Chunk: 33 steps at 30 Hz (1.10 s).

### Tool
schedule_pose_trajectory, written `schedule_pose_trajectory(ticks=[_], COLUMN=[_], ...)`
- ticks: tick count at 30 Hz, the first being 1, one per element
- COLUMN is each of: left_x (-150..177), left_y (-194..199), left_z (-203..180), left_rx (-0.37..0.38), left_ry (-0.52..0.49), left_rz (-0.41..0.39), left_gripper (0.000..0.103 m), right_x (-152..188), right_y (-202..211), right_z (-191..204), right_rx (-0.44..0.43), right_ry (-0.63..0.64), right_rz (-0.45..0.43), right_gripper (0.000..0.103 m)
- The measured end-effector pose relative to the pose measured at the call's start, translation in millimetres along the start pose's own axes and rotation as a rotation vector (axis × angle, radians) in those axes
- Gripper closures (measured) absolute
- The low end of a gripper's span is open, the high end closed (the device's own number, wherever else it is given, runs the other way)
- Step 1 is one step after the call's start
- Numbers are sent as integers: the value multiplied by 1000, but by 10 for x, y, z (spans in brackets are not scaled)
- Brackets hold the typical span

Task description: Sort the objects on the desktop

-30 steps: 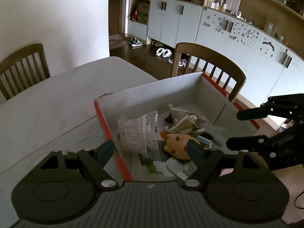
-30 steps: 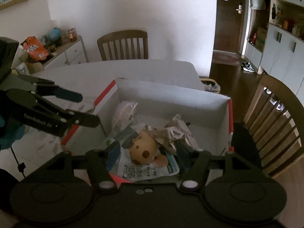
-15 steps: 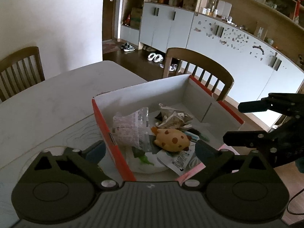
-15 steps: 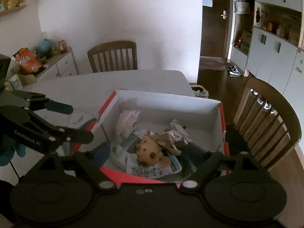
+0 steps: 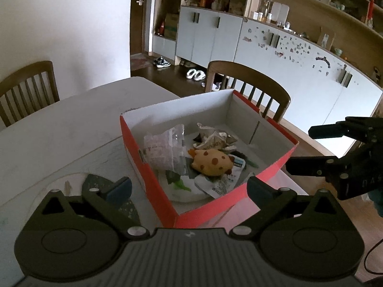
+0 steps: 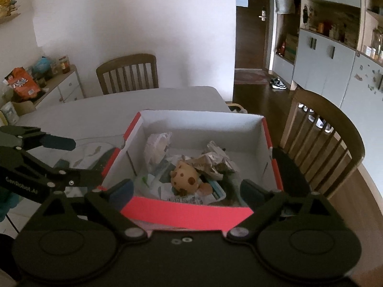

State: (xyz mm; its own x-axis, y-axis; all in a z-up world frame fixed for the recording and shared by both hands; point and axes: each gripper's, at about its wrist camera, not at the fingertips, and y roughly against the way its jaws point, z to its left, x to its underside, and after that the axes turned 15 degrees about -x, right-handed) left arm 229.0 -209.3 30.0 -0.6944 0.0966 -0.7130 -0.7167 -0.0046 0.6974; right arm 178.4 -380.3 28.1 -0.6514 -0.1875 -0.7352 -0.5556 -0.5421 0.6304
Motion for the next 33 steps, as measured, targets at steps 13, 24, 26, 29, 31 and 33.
schedule_pose_trajectory(ticks=[13, 24, 26, 29, 31, 33], left_x=[116, 180, 186, 189, 193, 193], left_y=[58, -12, -31, -71, -86, -95], left_z=[-88, -121, -111, -112, -128, -145], left_rx=[27, 24, 23, 35, 34, 30], left_ry=[-30, -40, -34, -38, -46, -55], left_rz=[-14, 19, 26, 46, 49, 48], left_gripper=[0, 0, 0, 0, 0, 0], right_x=[100, 148, 154, 152, 151, 151], right_y=[24, 38, 38, 31, 25, 19], right_z=[34, 78, 79, 69, 64, 60], right_rx=[13, 7, 10, 14, 12, 17], right_ry=[-14, -18, -23, -31, -35, -35], right_rz=[5, 11, 14, 18, 18, 22], right_gripper=[7, 7, 7, 7, 7, 7])
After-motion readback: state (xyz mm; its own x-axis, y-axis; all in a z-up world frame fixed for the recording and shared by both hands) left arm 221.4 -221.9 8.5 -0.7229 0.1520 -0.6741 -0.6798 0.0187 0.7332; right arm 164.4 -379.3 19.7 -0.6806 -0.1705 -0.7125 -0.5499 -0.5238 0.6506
